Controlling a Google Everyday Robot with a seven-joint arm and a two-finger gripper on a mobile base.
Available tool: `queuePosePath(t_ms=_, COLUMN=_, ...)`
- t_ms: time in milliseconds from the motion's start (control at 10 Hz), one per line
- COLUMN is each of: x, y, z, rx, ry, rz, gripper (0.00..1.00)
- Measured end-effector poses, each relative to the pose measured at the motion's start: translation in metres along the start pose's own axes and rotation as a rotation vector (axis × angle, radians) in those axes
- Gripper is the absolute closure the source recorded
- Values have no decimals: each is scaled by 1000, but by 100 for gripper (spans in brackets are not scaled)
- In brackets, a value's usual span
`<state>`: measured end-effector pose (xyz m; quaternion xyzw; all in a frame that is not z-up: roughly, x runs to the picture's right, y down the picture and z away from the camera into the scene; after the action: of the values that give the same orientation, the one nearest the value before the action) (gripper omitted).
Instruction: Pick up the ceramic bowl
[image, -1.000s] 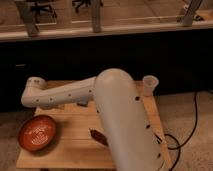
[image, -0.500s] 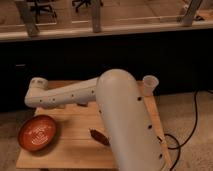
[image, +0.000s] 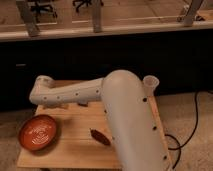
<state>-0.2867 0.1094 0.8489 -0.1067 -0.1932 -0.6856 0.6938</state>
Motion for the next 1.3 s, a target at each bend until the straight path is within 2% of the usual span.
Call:
queuePosePath(t_ms=300, x=-2, y=-2, z=0, rx=57, ry=-45, rz=15, gripper=23)
queuePosePath(t_ms=500, x=-2, y=1, z=0, rx=81, ry=-73, rz=13, gripper=23)
queuePosePath(t_ms=1300, x=-19, y=-10, z=1, rx=108, ry=-117, rz=-57, gripper=23)
